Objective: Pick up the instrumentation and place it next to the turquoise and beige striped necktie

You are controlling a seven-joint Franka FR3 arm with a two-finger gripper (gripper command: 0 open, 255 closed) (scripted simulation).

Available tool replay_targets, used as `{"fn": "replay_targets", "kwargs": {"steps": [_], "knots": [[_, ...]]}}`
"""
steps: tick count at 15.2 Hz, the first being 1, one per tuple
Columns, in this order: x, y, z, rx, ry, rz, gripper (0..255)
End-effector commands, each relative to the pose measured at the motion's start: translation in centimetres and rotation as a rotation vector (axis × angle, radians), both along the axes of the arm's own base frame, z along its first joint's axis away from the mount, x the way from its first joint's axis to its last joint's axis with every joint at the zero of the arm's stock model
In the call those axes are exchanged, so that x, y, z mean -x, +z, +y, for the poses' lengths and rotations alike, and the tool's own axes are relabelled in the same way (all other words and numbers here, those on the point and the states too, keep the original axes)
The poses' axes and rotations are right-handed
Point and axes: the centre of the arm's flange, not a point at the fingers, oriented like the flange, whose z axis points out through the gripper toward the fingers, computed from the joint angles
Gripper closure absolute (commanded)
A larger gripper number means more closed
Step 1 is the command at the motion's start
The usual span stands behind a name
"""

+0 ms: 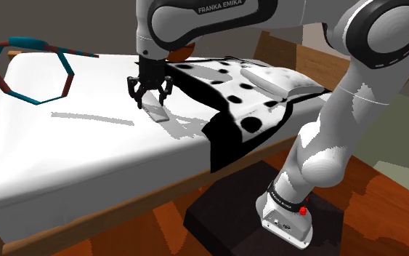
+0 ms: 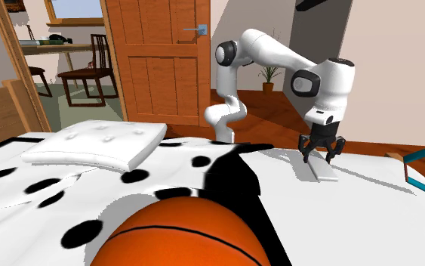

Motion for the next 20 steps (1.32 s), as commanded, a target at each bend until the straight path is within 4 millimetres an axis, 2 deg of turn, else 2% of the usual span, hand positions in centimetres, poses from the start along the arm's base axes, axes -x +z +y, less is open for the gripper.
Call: {"fn": "replay_targets", "kwargs": {"steps": [1,2,3,8,12,20], "knots": [[0.0,0.0,0.0,0.0,0.0,0.0,255],[0.0,0.0,0.0,0.0,0.0,0.0,255],[0.0,0.0,0.0,0.0,0.0,0.0,0],[0.0,0.0,0.0,0.0,0.0,0.0,0],[0.0,5.0,0.0,0.0,0.0,0.0,0],[0.0,5.0,0.0,0.0,0.0,0.0,0]]}}
